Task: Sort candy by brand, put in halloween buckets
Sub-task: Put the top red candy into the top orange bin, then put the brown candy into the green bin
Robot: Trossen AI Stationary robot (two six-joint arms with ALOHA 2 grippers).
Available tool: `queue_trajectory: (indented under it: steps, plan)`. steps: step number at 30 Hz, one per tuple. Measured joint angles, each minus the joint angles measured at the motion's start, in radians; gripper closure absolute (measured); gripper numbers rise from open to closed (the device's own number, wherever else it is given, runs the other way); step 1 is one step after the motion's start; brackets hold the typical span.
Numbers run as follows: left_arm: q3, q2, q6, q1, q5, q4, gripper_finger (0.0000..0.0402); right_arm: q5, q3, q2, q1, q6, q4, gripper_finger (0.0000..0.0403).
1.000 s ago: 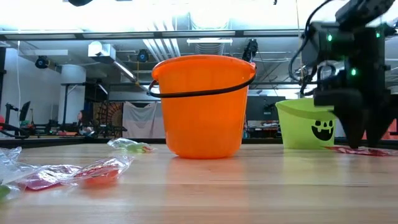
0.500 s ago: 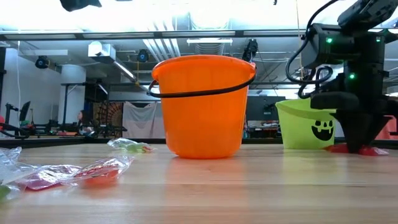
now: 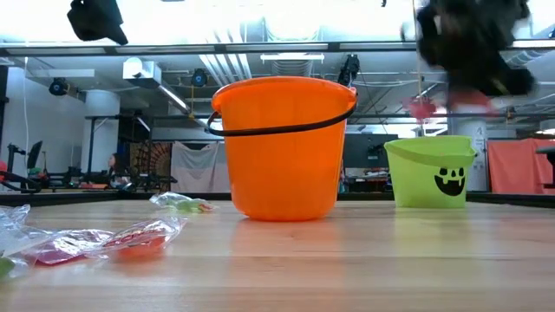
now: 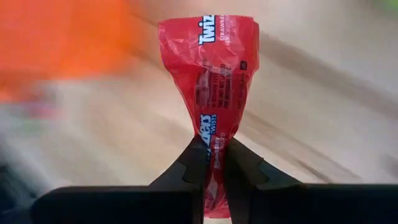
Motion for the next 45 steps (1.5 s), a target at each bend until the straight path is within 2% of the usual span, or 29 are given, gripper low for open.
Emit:
queue_trajectory:
  steps: [2, 5, 8, 11, 14, 20, 23, 27, 31, 34, 40, 45]
  plan:
    - [-0.018, 0.000, -0.007, -0.010, 0.001, 0.037, 0.0259, 0.109, 0.065, -0.013, 0.000, -0.053, 0.045, 0.0377]
    - [-0.034, 0.009, 0.013, -0.028, 0.001, 0.079, 0.0259, 0.291, 0.139, 0.009, -0.047, -0.216, 0.181, 0.0377]
    - [-0.048, 0.023, 0.033, -0.046, 0.010, 0.084, 0.0259, 0.346, 0.191, 0.061, -0.131, -0.410, 0.346, 0.0377]
    - [-0.066, 0.038, 0.039, -0.066, 0.028, 0.097, 0.0259, 0.346, 0.247, 0.151, -0.213, -0.577, 0.469, 0.0377]
    - [-0.095, 0.055, 0.023, -0.095, 0.066, 0.139, 0.0259, 0.339, 0.320, 0.255, -0.289, -0.694, 0.475, 0.0376]
    - [-0.165, 0.106, -0.057, -0.207, 0.090, 0.244, 0.0259, 0.200, 0.444, 0.457, -0.400, -0.784, 0.471, 0.0376]
    - [-0.204, 0.132, -0.166, -0.267, 0.078, 0.257, 0.0259, 0.188, 0.499, 0.545, -0.431, -0.787, 0.449, 0.0376]
    - [-0.262, 0.154, -0.423, -0.331, 0.074, 0.258, 0.0257, 0.188, 0.568, 0.633, -0.455, -0.785, 0.404, 0.0372]
    - [-0.303, 0.181, -0.716, -0.381, 0.073, 0.261, 0.0249, 0.185, 0.631, 0.688, -0.460, -0.762, 0.285, 0.0339]
    - [-0.309, 0.218, -0.840, -0.408, 0.070, 0.264, 0.0235, 0.178, 0.666, 0.712, -0.463, -0.758, 0.202, 0.0299]
    - [-0.292, 0.346, -0.947, -0.422, 0.062, 0.318, 0.0190, 0.154, 0.669, 0.707, -0.463, -0.764, 0.171, 0.0233]
    - [-0.246, 0.492, -0.987, -0.422, 0.052, 0.322, 0.0164, 0.144, 0.669, 0.670, -0.463, -0.750, 0.169, 0.0207]
